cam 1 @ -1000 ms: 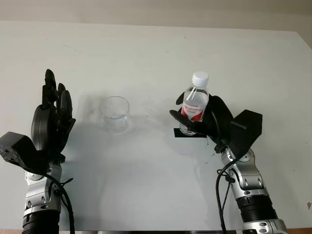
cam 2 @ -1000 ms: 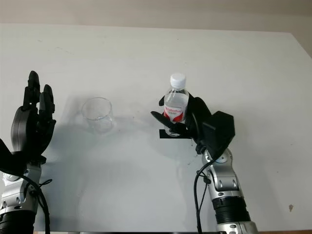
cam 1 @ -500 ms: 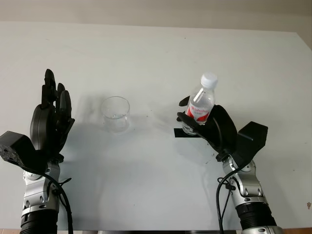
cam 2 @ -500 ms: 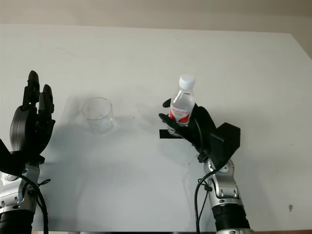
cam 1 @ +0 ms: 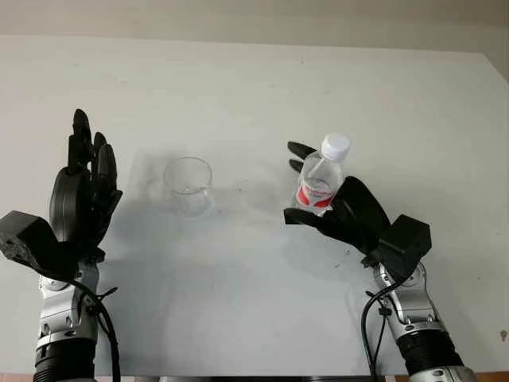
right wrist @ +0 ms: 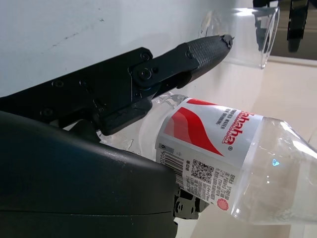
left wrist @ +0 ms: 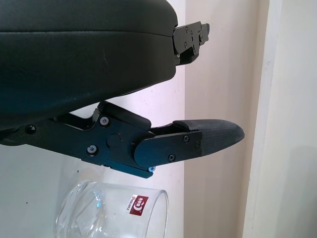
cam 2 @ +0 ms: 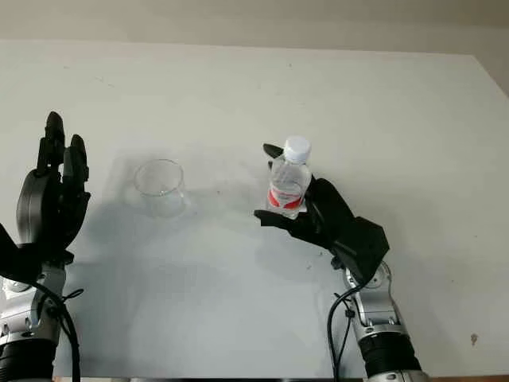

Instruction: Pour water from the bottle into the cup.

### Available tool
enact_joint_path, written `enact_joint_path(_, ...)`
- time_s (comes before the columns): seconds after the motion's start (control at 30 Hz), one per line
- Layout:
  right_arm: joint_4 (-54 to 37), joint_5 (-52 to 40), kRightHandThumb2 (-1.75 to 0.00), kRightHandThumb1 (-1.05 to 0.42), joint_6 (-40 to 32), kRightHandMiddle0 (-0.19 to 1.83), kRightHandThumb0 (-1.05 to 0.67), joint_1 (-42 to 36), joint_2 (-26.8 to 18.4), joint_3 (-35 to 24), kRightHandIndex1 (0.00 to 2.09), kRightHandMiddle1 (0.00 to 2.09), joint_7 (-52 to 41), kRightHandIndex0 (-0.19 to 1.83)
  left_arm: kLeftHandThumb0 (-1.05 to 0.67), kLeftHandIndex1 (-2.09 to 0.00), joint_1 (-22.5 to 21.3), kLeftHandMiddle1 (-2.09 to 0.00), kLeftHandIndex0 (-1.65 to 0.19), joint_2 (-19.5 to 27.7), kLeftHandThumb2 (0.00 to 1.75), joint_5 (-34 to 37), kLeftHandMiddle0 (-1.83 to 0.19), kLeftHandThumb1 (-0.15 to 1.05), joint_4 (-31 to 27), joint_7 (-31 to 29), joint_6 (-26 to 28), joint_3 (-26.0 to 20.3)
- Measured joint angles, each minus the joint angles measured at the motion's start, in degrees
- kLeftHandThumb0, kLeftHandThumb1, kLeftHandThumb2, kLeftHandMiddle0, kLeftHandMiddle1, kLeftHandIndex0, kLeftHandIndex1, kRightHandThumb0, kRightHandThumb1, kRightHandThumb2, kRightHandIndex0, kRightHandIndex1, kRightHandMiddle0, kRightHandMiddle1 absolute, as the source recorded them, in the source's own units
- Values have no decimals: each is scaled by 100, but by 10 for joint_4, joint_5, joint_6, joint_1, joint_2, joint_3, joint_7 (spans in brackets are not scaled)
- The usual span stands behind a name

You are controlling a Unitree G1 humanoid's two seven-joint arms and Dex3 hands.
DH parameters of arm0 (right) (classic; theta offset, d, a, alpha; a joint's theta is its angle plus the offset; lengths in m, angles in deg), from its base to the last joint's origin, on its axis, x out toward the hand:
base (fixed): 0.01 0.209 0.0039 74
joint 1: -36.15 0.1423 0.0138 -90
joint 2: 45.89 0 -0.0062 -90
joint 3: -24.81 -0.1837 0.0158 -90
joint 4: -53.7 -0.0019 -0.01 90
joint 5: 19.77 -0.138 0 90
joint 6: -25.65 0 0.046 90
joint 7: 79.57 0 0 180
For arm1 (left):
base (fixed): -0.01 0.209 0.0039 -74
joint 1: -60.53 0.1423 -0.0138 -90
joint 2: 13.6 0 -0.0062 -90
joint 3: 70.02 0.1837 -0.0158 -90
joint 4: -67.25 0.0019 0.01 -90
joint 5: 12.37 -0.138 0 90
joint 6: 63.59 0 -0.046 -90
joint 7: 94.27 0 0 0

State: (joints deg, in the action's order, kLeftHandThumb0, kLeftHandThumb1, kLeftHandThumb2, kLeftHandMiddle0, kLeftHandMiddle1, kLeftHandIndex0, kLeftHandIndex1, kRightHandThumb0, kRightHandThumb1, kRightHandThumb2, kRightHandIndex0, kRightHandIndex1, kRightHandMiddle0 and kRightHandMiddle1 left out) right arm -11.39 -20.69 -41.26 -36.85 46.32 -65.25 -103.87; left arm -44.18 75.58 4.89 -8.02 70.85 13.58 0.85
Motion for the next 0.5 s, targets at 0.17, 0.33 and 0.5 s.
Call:
enact_joint_path(0.17, 0, -11, -6, -95, 1, -19, -93, -3, -5, -7, 0, 0, 1, -19, -73, 0, 0, 0, 19, 0, 55, 0, 19, 105, 0, 1, -1, 0)
enact_joint_path(0.33, 0, -31, -6, -96, 1, -19, -90, -12, -2, -30, 0, 0, 32, -19, -73, 0, 0, 0, 19, 0, 56, 0, 19, 105, 0, 4, -1, 0)
enact_joint_path(0.5, 0, -43, -6, -98, 1, -19, -94, -15, 0, -37, 0, 0, 37, -19, -72, 0, 0, 0, 19, -1, 57, 3, 19, 105, 0, 0, -3, 0)
